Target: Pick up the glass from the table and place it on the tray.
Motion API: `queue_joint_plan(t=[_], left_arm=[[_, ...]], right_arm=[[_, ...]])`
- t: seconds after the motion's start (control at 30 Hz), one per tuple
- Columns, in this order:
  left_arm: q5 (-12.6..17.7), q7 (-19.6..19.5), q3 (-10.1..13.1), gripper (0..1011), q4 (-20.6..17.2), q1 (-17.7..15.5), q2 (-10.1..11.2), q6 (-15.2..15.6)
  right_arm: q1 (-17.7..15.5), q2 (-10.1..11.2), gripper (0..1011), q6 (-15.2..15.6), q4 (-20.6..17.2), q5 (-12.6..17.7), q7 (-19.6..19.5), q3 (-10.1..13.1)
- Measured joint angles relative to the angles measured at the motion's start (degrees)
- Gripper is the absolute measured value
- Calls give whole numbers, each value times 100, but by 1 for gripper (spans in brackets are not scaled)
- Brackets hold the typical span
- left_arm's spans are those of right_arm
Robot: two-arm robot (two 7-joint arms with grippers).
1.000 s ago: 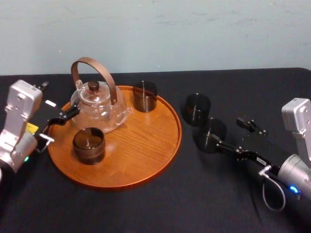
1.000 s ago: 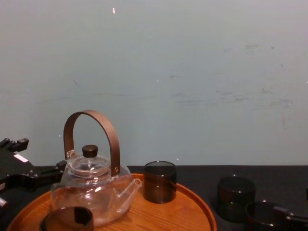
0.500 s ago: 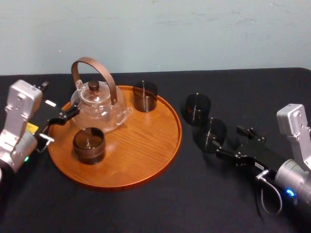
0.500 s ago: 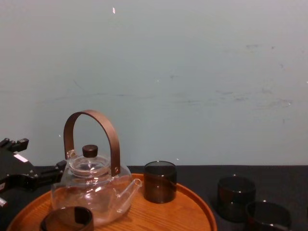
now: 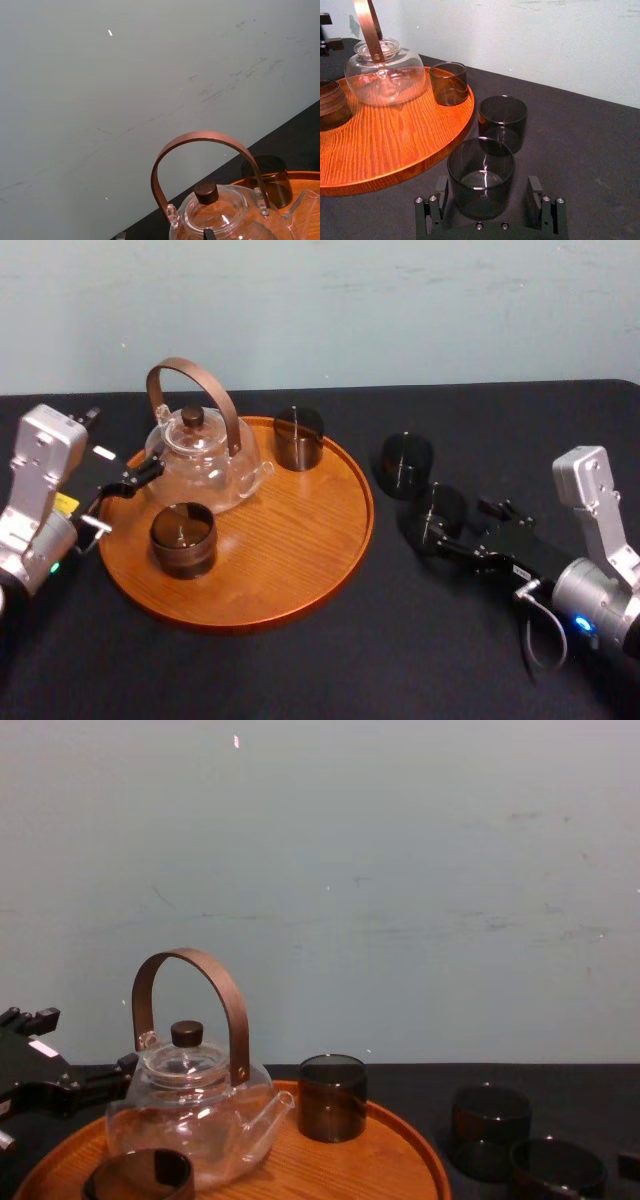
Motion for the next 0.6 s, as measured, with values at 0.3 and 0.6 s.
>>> queue_joint_plan(t=[0.3,0.6], left_arm=[[0,0,0,1002,0,0,0,0],[0,0,0,1001,0,0,0,0]], right_arm=[[212,-151,1002,49,158,-166,93,-64],[469,-310,1002,107,435,-265,190,-143]])
